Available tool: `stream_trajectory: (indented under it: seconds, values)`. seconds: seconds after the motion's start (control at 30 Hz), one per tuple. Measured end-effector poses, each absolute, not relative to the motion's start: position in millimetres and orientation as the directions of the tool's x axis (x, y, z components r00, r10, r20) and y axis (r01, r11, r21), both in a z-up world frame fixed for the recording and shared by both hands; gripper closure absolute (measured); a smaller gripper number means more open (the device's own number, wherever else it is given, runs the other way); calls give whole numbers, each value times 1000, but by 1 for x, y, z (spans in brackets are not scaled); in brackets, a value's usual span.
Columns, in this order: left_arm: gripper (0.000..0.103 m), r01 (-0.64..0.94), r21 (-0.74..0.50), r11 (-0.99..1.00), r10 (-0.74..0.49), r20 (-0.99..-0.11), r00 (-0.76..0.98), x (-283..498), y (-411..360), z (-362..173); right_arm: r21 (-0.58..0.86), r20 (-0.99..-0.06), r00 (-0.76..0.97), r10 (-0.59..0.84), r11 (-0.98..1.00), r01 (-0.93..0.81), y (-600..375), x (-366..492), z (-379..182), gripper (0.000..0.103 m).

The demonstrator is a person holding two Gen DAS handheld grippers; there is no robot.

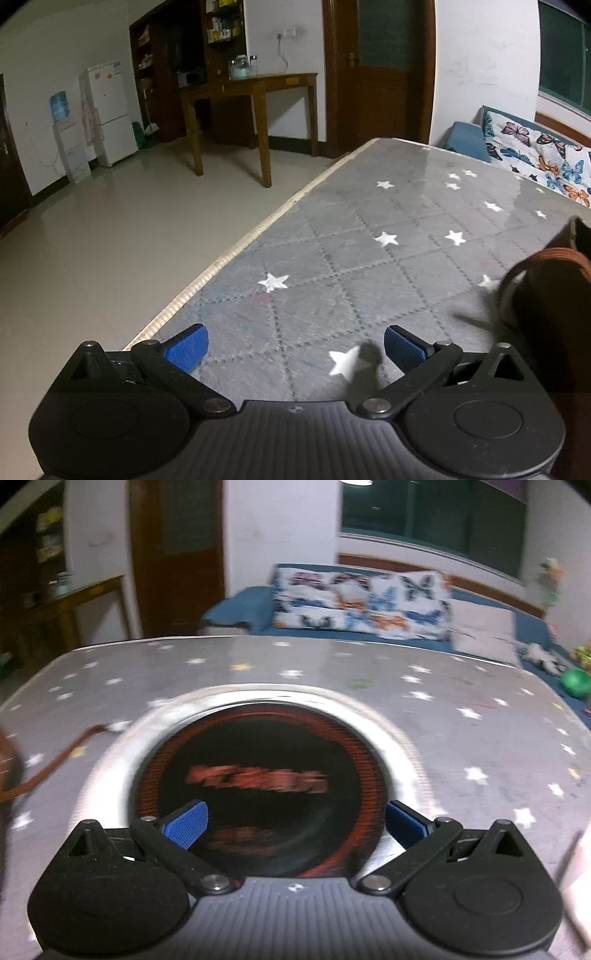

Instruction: Lace up shoes with both hands

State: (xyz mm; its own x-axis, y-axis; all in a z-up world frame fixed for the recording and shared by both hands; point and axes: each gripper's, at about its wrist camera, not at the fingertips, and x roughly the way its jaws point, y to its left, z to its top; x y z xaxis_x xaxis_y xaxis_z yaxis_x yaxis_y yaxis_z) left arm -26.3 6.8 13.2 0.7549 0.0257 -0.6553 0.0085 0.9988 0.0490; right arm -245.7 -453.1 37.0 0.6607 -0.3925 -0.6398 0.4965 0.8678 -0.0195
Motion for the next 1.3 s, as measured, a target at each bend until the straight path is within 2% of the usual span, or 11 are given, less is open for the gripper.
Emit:
stream_trajectory:
  seconds: [0.33, 0.7, 1.3]
  values:
    - [0, 20, 65, 998, 25, -630, 777, -16, 7, 6, -68, -628, 608, -486, 813, 579, -515, -254, 22, 0]
    - [0, 2, 6, 1000, 2, -630, 776, -3, 11, 4, -53, -641, 566, -518, 765, 641, -557, -251, 6, 0]
    - [0, 11, -3, 1000, -11, -629, 777, 1, 14, 2, -31, -639, 555, -533, 738, 674, -595, -255, -5, 0]
